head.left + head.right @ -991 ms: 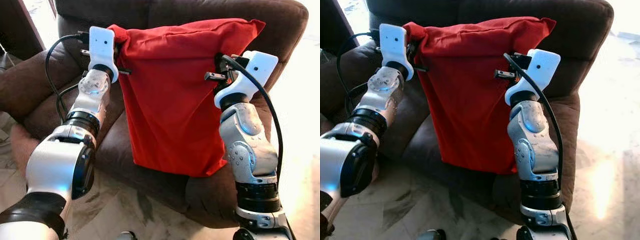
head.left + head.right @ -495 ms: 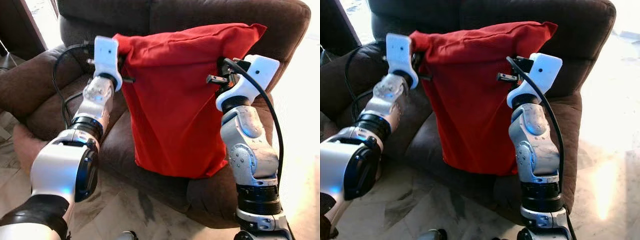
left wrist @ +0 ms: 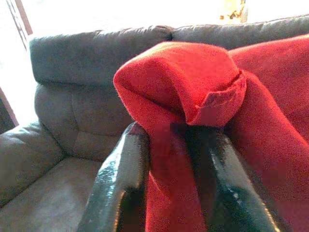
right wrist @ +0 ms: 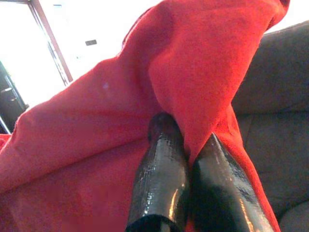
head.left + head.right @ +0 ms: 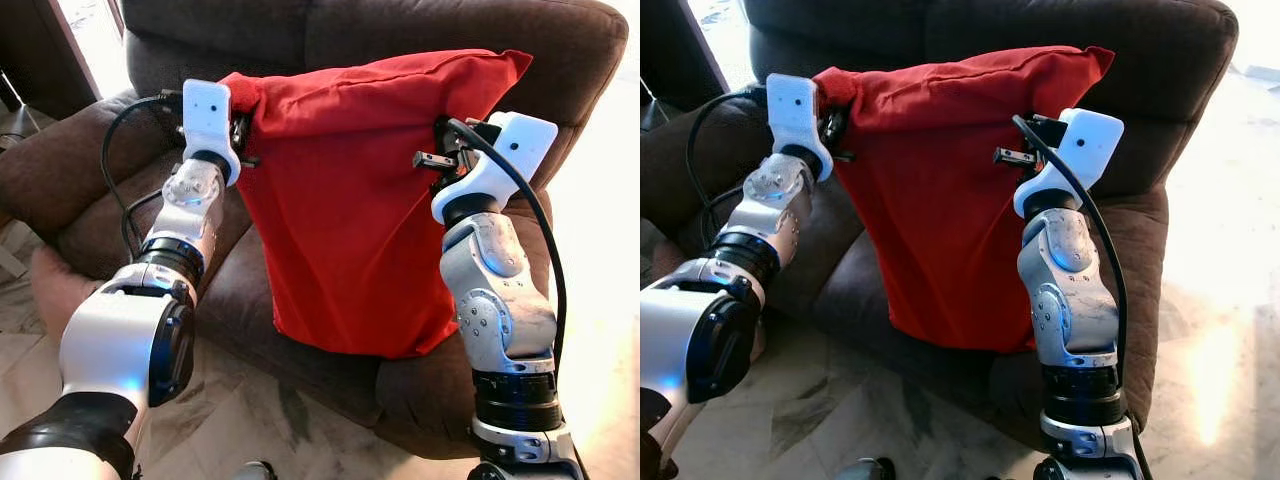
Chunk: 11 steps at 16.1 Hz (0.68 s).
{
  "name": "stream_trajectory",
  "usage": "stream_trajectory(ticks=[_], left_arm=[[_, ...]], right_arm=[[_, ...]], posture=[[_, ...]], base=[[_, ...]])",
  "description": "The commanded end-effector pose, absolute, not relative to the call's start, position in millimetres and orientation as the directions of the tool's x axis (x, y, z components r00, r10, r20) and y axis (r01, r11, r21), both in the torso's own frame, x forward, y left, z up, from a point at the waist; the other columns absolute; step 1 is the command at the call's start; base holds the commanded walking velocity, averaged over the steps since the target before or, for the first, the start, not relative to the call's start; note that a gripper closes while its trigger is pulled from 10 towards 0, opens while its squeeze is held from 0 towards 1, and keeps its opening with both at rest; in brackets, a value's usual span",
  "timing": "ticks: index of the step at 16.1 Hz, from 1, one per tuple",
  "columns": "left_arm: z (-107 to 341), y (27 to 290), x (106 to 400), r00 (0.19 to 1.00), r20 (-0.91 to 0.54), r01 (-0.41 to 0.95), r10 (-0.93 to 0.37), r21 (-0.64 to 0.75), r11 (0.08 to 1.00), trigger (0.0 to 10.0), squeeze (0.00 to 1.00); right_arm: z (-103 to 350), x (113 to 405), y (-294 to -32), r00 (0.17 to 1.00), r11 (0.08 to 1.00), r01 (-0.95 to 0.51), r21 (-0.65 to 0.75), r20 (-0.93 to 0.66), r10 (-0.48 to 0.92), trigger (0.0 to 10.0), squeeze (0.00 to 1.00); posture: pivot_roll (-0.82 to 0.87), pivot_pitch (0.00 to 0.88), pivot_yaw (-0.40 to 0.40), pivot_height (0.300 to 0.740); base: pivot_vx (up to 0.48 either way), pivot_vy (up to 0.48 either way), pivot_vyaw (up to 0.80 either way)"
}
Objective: Move the pillow to the sofa from floor
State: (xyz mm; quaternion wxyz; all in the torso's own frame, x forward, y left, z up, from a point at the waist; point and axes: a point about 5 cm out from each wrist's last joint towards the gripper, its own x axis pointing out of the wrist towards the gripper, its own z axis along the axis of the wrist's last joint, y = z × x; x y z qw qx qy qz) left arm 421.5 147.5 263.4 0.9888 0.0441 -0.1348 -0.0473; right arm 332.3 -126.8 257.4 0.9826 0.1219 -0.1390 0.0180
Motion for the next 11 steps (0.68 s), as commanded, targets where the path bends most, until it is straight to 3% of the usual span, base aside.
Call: stream_trajectory(ticks=[1,8,11], left_arm=[[260,152,420,0.959,0.268,0.072,-0.091,0.082,0.994,10.0,1.0],[256,157,416,0.943,0.32,0.068,-0.087,0.071,0.995,10.0,1.0],[266,165,410,0.902,0.429,0.064,-0.044,-0.033,0.997,10.0,1.0]], right_arm=[[264,328,-132,0.946,0.971,-0.056,0.233,0.323,-0.023,10.0,0.0],[257,330,-132,0.954,0.972,-0.051,0.23,0.3,-0.021,10.0,0.0],[254,331,-132,0.957,0.973,-0.051,0.227,0.291,-0.017,10.0,0.0]], posture=[[0.09,0.134,0.025,0.74],[0.11,0.144,0.015,0.74],[0.11,0.15,0.008,0.74]], base=[[0.0,0.0,0.0],[0.0,0.0,0.0],[0.0,0.0,0.0]])
